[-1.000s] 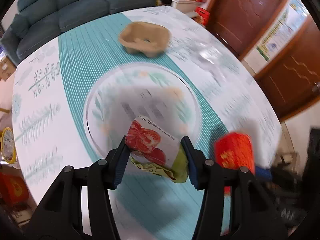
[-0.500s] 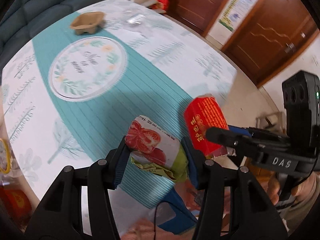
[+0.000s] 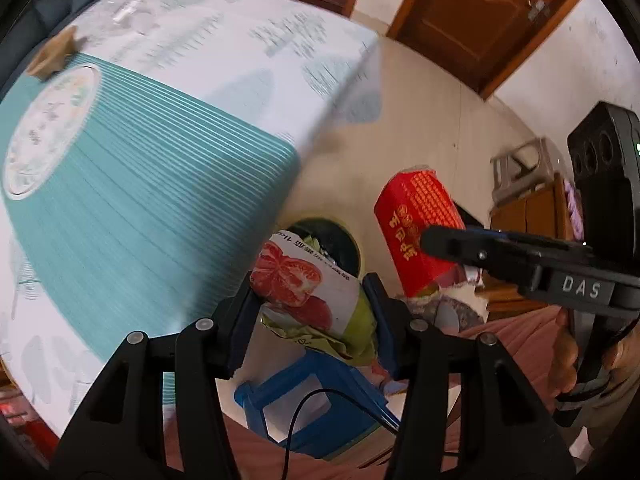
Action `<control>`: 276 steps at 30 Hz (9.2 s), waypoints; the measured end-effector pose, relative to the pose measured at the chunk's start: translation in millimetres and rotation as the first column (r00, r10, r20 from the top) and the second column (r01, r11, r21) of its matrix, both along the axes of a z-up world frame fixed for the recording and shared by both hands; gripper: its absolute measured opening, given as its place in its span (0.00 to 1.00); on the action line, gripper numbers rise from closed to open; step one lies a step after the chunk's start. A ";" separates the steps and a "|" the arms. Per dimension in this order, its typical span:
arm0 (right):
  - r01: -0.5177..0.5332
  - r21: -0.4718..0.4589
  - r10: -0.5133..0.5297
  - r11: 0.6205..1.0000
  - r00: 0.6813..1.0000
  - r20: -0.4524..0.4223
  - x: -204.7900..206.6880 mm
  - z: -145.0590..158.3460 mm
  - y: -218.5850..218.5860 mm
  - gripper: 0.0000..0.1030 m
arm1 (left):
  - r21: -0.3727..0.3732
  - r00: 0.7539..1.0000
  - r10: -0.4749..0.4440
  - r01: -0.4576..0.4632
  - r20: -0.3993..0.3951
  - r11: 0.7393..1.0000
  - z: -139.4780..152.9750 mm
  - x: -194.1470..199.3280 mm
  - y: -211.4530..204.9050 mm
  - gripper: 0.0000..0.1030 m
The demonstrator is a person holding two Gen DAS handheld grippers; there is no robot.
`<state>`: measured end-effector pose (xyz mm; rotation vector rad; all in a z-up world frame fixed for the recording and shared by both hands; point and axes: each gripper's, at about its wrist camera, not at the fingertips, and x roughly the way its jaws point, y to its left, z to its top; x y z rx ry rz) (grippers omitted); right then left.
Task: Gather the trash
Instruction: 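Carry the red packet and snack bag over the black bin, then open both grippers to drop the packet and snack bag into the bin, then move both tools back over the table toward the pulp tray and bottle, then grasp the clear plastic bottle with the right gripper while the left gripper grasps the brown pulp tray, then carry the plastic bottle and pulp tray over the black bin, then open both grippers to drop the bottle and tray into the bin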
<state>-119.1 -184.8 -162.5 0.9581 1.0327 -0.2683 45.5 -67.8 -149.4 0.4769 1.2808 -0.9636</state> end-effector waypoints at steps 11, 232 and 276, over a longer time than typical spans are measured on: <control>0.064 0.062 -0.055 0.996 0.989 -0.135 -36.5 -97.3 -41.7 0.32 | 0.072 0.995 -0.087 0.090 -0.044 0.993 -72.8 -46.0 -50.1 0.47; 0.096 -0.326 -0.123 0.940 0.990 -0.065 -40.8 -13.9 4.2 0.33 | -0.043 0.975 0.132 -0.126 0.180 0.991 5.5 -52.1 17.0 0.10; 0.091 -0.095 -0.122 0.991 0.900 -0.419 2.4 -264.0 -101.3 0.33 | 0.310 0.991 0.106 -0.127 0.084 0.942 -256.9 -58.4 -96.0 0.10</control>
